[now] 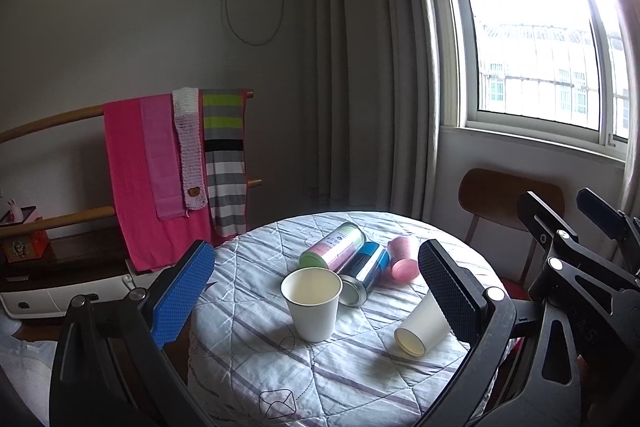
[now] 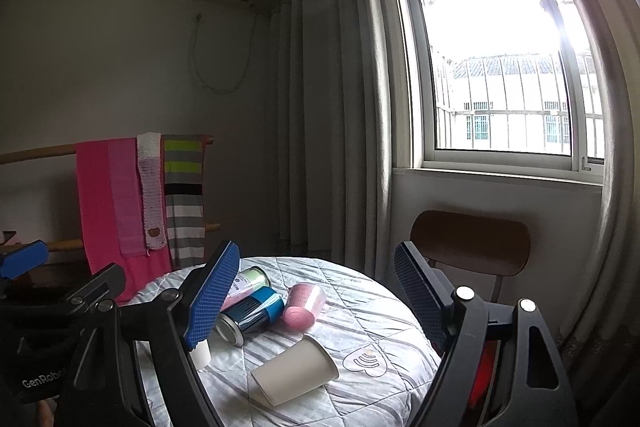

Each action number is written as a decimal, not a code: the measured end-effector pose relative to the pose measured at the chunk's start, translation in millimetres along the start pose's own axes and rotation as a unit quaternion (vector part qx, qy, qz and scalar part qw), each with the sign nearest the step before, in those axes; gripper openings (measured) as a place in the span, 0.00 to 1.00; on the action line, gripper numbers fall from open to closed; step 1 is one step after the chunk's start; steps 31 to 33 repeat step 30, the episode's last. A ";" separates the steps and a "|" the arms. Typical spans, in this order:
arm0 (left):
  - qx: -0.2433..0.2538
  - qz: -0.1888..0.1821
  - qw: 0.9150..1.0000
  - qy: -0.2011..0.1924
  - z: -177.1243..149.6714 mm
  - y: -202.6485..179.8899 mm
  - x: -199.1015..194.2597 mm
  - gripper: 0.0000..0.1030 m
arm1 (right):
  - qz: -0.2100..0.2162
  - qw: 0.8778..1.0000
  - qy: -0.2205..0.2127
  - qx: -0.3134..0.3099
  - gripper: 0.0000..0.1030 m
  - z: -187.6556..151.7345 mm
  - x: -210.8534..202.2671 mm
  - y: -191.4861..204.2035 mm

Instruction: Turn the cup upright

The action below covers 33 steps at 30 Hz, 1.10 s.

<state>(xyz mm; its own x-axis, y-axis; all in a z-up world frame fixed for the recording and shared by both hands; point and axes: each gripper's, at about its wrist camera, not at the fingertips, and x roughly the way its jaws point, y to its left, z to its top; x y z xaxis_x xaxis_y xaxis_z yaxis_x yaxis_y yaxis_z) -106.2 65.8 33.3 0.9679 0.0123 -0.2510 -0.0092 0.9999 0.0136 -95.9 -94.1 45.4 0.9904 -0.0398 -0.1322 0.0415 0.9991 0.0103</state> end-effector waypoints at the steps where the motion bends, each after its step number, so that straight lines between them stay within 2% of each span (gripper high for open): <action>1: -0.001 0.001 1.000 0.000 -0.2 0.9 -0.4 1.00 | 0.003 1.000 0.003 0.001 0.79 0.4 1.2 0.1; 6: -0.006 0.004 1.000 0.007 -0.2 6.5 -0.9 1.00 | 0.015 1.000 0.008 -0.001 0.79 0.8 4.7 1.5; 14: -0.005 0.018 1.000 0.006 0.5 12.0 -3.7 1.00 | 0.061 0.998 0.031 0.009 0.79 2.5 15.9 -0.6; 22: 0.006 0.031 0.999 -0.008 -0.2 6.7 -3.6 1.00 | 0.057 0.998 0.033 0.008 0.79 1.5 17.3 -3.1; 33: 0.002 0.019 1.000 0.009 0.1 7.8 1.7 1.00 | 0.056 0.998 0.039 0.007 0.79 2.5 20.4 -3.3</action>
